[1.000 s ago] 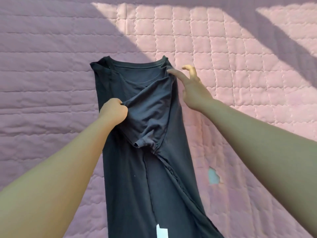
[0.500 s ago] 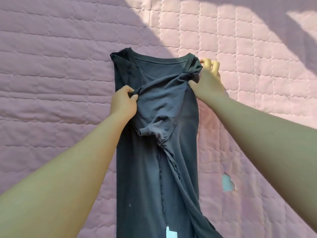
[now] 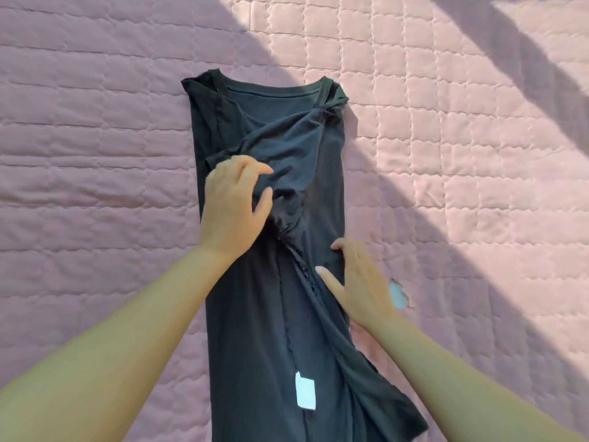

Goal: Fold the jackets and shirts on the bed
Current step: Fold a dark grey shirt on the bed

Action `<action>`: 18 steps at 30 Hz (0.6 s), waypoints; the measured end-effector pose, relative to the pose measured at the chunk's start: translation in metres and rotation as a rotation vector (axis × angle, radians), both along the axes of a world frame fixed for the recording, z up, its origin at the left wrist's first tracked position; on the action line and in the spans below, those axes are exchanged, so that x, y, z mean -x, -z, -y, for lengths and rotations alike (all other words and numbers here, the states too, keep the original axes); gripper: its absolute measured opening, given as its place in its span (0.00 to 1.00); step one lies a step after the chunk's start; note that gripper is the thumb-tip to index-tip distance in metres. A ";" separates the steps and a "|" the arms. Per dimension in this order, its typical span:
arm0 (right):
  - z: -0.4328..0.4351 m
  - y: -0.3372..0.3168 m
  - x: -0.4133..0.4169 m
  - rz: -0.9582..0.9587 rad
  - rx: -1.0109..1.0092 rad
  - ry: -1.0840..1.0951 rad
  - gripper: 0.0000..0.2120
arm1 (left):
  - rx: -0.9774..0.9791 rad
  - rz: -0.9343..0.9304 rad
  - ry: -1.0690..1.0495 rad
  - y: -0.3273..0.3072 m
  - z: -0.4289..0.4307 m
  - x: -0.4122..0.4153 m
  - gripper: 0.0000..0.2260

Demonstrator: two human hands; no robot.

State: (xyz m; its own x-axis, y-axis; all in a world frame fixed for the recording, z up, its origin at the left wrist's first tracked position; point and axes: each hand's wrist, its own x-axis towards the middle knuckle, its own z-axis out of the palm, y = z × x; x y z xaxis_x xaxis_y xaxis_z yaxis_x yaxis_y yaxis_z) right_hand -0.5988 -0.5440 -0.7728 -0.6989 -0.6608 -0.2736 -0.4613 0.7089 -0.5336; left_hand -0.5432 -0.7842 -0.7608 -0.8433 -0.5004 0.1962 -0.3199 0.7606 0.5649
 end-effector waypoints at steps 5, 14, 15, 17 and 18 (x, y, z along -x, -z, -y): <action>-0.061 -0.020 -0.039 0.189 -0.164 -0.052 0.18 | 0.008 0.242 0.337 0.013 -0.039 -0.037 0.11; -0.137 -0.045 -0.110 0.365 -0.437 -0.150 0.24 | -0.013 0.498 0.525 -0.007 -0.136 -0.115 0.26; -0.144 -0.048 -0.122 0.335 -0.418 -0.131 0.23 | -0.042 0.523 0.540 -0.009 -0.149 -0.128 0.27; -0.151 -0.055 -0.140 0.245 -0.329 -0.012 0.20 | -0.145 0.548 0.522 -0.012 -0.171 -0.145 0.28; -0.155 -0.059 -0.151 0.205 -0.297 0.025 0.20 | -0.260 0.569 0.486 -0.015 -0.182 -0.153 0.28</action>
